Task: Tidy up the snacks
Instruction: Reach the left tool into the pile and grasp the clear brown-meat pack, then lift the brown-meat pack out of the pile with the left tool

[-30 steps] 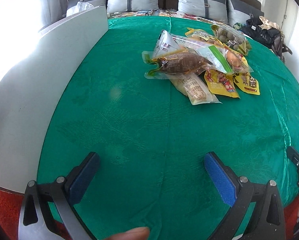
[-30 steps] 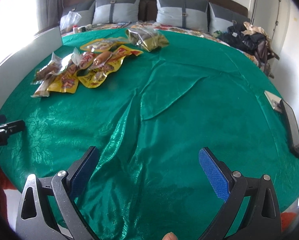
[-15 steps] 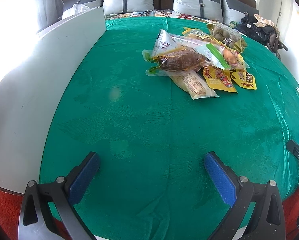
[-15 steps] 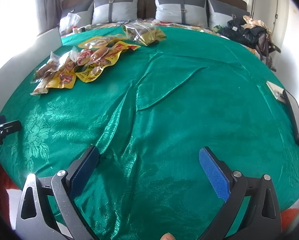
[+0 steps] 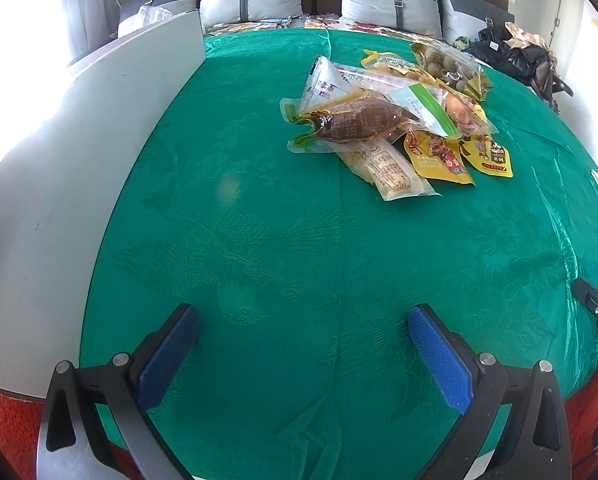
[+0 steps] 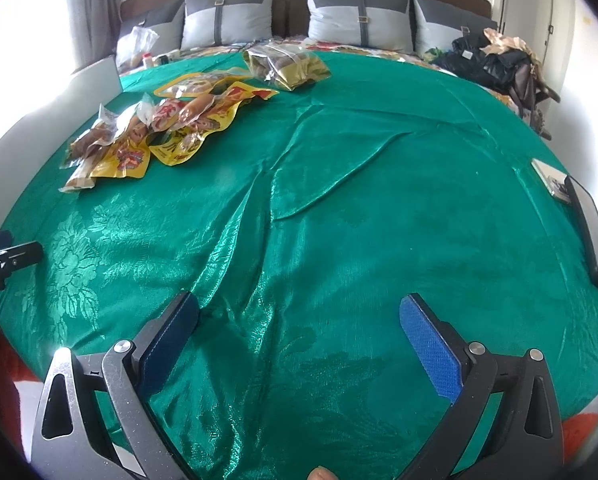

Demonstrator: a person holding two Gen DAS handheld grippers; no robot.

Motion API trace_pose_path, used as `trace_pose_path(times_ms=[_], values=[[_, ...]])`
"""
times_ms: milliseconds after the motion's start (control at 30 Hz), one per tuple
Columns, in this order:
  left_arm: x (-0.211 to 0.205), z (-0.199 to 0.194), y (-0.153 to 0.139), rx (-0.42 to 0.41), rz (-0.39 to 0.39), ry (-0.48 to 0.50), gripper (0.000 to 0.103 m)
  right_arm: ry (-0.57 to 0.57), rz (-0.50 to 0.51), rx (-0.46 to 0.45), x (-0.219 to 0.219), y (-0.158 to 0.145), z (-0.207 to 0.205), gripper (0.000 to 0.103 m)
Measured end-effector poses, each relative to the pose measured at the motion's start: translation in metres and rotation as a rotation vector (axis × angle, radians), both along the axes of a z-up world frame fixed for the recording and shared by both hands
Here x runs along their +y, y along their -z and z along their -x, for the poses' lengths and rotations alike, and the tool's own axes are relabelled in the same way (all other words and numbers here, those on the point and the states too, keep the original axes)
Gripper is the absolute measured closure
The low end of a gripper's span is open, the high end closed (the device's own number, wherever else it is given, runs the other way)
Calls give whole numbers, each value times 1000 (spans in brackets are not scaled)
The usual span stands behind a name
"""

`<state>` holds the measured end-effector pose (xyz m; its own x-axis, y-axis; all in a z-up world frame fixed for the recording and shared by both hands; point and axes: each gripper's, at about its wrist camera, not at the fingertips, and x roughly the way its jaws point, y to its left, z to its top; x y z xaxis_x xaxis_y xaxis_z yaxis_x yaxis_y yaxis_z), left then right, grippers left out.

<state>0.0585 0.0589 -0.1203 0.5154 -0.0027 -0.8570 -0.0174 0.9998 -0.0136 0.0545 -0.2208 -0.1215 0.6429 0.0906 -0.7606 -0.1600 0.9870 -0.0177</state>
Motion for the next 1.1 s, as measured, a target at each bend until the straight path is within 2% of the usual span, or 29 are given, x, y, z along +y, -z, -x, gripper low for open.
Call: trace_pose_path(times_ms=[67, 167, 233, 300, 367, 467, 600, 667, 733, 800, 867, 933, 1033, 1100], values=[[3, -6, -3, 27, 11, 2, 0, 0, 0, 0, 0, 0, 0, 1], [13, -19, -24, -26, 90, 14, 0, 0, 0, -1, 0, 0, 0, 1], [17, -36, -42, -42, 144, 70, 0, 1, 0, -2, 0, 0, 0, 1], [13, -57, -57, -28, 149, 165, 0, 0, 0, -3, 0, 0, 0, 1], [2, -78, -69, -13, 92, 267, 0, 0, 0, -3, 0, 0, 0, 1], [-22, -105, -75, -15, -43, 381, 0, 0, 0, -3, 0, 0, 0, 1], [-51, -130, -60, -8, -162, 463, 0, -1, 0, 0, 1, 0, -1, 1], [-61, -137, -45, 14, -188, 480, 0, -1, 0, 0, 1, 0, -1, 1], [-64, -141, -31, 79, -168, 497, 1, 0, 0, 0, 1, 0, -1, 1], [-59, -136, -28, 115, -118, 513, 10, -1, 0, 0, 1, 0, -1, 1], [-51, -126, -28, 144, -103, 503, 33, -3, 0, 2, 0, 0, -1, 1], [-38, -112, -29, 179, -62, 473, 45, -4, 0, 3, 1, 0, -2, 1], [-18, -88, -32, 227, 27, 428, 48, 0, -1, 4, 0, 1, -3, 1], [-10, -75, -31, 242, 43, 415, 48, 3, -1, 4, 1, 1, -3, 1]])
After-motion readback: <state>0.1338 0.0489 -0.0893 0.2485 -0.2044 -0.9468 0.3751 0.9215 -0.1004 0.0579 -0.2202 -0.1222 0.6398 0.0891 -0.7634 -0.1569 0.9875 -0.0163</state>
